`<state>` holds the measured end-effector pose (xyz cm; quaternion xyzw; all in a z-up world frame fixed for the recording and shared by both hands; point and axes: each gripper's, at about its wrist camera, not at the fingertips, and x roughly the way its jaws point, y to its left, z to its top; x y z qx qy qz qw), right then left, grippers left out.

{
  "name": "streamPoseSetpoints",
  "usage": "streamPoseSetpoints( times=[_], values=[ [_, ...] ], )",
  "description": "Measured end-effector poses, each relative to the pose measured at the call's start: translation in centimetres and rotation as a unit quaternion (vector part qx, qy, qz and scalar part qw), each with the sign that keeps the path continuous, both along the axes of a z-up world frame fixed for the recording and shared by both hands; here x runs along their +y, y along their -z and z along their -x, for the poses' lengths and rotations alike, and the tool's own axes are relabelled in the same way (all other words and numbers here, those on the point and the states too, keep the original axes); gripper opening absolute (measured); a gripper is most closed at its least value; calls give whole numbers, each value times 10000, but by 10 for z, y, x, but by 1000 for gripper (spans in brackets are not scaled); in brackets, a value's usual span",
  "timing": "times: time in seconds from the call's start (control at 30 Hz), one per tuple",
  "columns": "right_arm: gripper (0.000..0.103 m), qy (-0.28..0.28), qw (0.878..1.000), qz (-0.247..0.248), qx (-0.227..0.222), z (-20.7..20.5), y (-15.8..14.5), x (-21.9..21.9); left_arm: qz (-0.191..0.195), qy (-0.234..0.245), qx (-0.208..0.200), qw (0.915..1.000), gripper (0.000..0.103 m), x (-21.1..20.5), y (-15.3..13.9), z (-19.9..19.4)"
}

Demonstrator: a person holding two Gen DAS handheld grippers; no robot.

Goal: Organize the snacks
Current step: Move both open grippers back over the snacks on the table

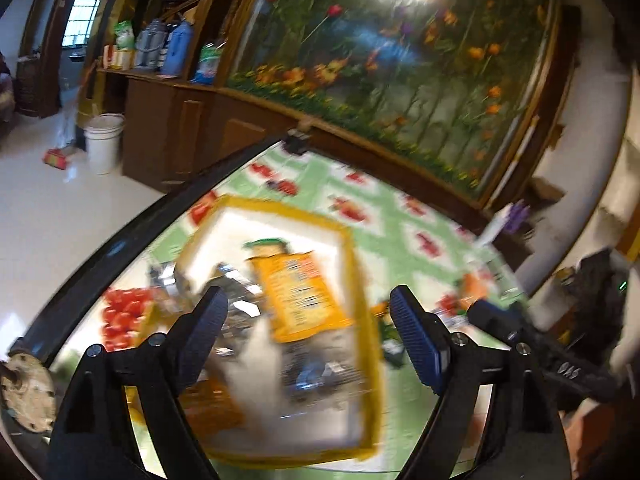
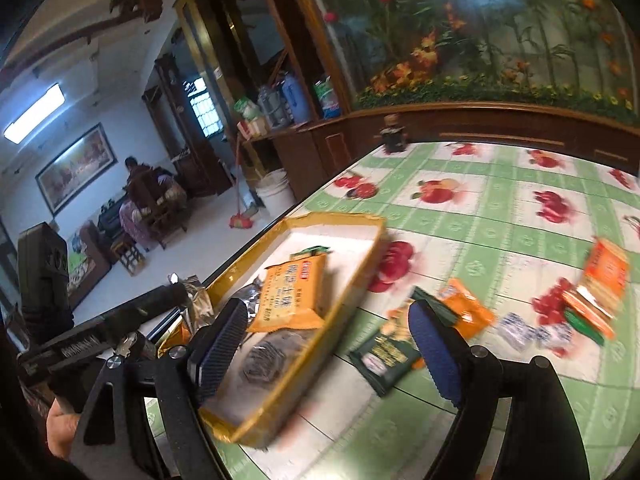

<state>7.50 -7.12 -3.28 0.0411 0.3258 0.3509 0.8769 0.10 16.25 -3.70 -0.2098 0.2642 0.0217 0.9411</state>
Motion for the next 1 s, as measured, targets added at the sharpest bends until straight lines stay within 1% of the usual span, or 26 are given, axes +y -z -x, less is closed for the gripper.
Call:
streamPoseSetpoints(
  times=[0.07, 0.1, 0.13, 0.17, 0.2, 0.23, 0.27, 0.3, 0.33, 0.37, 0.4, 0.43, 0.53, 0.6, 0.63, 0.73, 0.9, 1.0],
  values=[
    [84, 268, 9996, -92, -85, 6, -3, -28, -22, 262, -145, 9995, 84, -15, -8, -1],
    [85, 445, 9988, -123, -152, 10, -3, -45, -127, 331, -172, 9992, 84, -24, -13, -2],
    [86, 633, 9977, -135, -216, 13, -5, -60, -299, 324, -279, 9986, 84, -35, -18, -1],
    [86, 802, 9963, -154, -280, 16, -6, -73, -571, 244, -480, 9969, 84, -48, -23, 3],
    [87, 985, 9943, -209, -346, 20, -6, -89, -758, 179, -597, 9952, 91, -59, -26, 6],
    [90, 1134, 9927, -248, -339, 20, -5, -103, -854, 194, -679, 9938, 96, -69, -27, 5],
    [91, 1288, 9910, -248, -276, 19, -3, -116, -873, 319, -740, 9929, 103, -79, -27, 2],
    [91, 1409, 9895, -238, -201, 17, -1, -126, -901, 451, -618, 9930, 103, -90, -25, -7],
    [91, 1507, 9882, -247, -106, 15, 2, -135, -984, 604, -371, 9926, 103, -103, -20, -18],
    [91, 1578, 9871, -283, -7, 14, 5, -144, -1148, 729, -183, 9905, 103, -118, -16, -27],
    [91, 1650, 9858, -311, 69, 13, 9, -152, -1395, 802, -71, 9870, 103, -133, -11, -33],
    [91, 1709, 9848, -296, 104, 13, 11, -158, -1631, 882, -47, 9826, 103, -147, -7, -35],
    [91, 1793, 9835, -185, 125, 14, 16, -166, -2314, 1086, 77, 9667, 103, -184, 3, -38],
    [91, 1810, 9833, -73, 170, 10, 17, -169, -2570, 1214, 192, 9586, 103, -198, 9, -41],
    [91, 1811, 9833, -73, 189, 9, 19, -172, -2606, 1279, 246, 9566, 103, -203, 11, -42],
    [91, 1819, 9831, -34, 205, 9, 21, -172, -2608, 1377, 365, 9548, 103, -208, 14, -45],
    [91, 1867, 9819, 37, 305, 1, 26, -169, -2855, 1105, 720, 9493, 103, -206, 25, -61],
    [91, 1936, 9802, 127, 390, -5, 28, -167, -2811, 972, 903, 9505, 103, -199, 33, -71]
  ],
)
